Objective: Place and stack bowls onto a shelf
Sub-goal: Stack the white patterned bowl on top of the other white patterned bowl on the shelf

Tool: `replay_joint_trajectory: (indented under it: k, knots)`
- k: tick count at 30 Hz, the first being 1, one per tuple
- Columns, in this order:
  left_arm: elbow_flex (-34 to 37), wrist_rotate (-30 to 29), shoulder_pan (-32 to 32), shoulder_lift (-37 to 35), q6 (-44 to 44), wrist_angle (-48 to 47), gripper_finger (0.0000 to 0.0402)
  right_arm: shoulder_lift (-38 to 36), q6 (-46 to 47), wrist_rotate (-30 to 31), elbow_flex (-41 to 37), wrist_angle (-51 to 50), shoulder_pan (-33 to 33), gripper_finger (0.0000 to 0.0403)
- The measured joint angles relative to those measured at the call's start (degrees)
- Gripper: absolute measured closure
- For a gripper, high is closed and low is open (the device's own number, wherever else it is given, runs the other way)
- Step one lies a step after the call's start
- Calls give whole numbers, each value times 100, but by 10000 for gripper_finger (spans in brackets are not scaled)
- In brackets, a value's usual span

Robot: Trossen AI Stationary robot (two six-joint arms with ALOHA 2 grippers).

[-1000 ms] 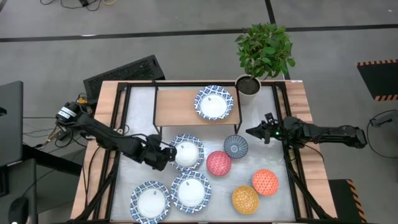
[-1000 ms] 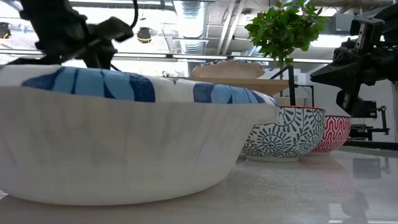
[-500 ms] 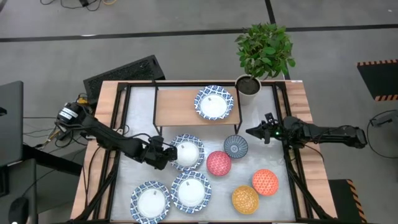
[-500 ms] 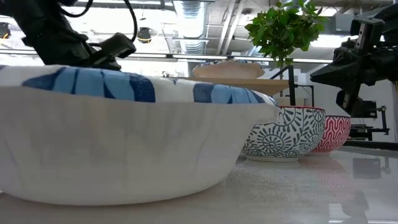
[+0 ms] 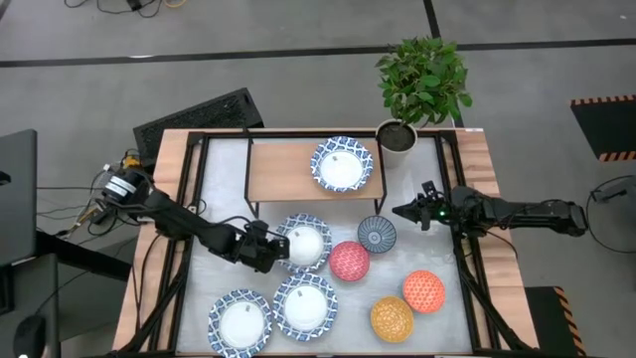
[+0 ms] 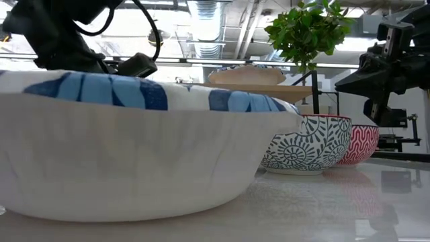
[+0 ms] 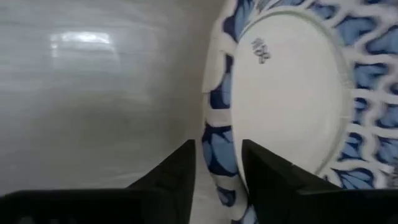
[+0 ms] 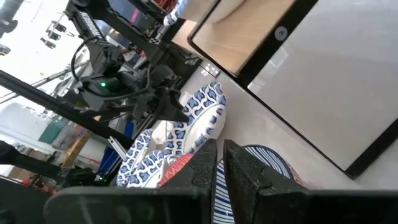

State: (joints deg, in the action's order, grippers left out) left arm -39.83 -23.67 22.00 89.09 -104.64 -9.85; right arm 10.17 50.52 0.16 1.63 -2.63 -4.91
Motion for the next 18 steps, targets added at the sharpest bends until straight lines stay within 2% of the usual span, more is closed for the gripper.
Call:
replay_joint_trajectory:
  k: [10,18]
  knots:
    - [-14,70,46,-133,-3,40,391,4,-3,3,0,-1,0,346]
    - [-13,32,39,-510,-82,-3,399,7,-95,3,0,-1,0,346]
